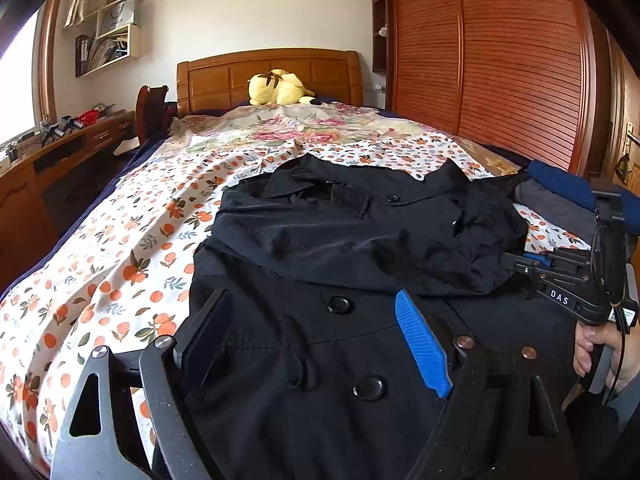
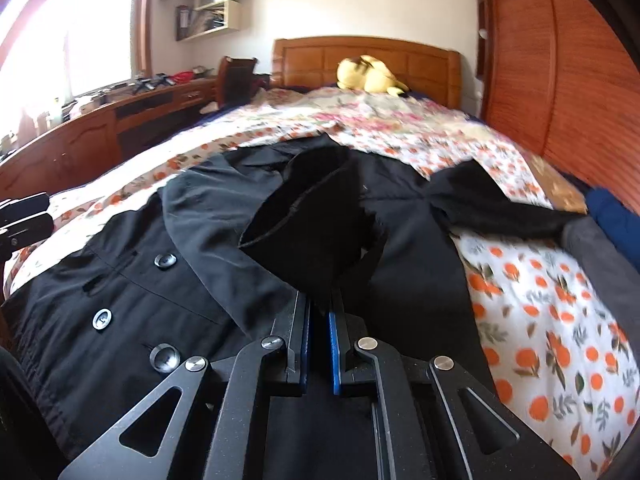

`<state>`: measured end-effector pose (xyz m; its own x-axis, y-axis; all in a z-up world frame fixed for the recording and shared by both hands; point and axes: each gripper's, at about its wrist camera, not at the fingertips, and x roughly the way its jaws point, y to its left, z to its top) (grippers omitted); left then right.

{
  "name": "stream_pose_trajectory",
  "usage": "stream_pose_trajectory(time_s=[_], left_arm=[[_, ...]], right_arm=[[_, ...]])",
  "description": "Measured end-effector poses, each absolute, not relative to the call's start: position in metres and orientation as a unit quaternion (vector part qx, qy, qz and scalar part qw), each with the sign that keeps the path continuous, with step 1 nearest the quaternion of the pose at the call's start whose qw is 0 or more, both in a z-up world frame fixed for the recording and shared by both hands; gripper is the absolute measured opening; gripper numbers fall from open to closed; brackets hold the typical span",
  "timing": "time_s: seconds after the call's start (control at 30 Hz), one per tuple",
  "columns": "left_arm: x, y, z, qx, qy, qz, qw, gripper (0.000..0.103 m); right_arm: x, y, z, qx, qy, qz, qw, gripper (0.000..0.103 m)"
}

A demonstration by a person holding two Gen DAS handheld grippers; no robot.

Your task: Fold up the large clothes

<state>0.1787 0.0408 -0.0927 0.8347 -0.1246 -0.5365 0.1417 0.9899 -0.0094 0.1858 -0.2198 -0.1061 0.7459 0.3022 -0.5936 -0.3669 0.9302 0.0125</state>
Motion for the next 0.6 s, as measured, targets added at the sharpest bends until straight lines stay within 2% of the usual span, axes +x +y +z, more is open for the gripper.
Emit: stream_pose_trajectory(time_s=[0.07, 0.2, 0.23, 0.6], left_arm=[[0.180, 0.037, -0.092, 0.018, 0.279, -0.072, 0.957, 0.084], [0.181, 0.029, -0.093, 0.021, 0.280, -0.075, 0.957, 0.084], [0.182, 0.027, -0.094, 0.022, 0.281, -0.076, 0.957, 0.084], [0.185, 0.011, -0.095, 0.032, 0.286, -0.084, 0.954, 0.084]], right_arm=[[0.182, -0.228, -0.102, -0.040, 0.308, 0.178, 0.934, 0.009], [0.175, -0.237, -0.092, -0.039, 0.297, 0.164, 0.940, 0.027], [0.174, -0.239, -0.089, -0.040, 0.293, 0.161, 0.942, 0.029], [0.161, -0.275, -0.070, -0.006, 0.248, 0.137, 0.959, 0.036]])
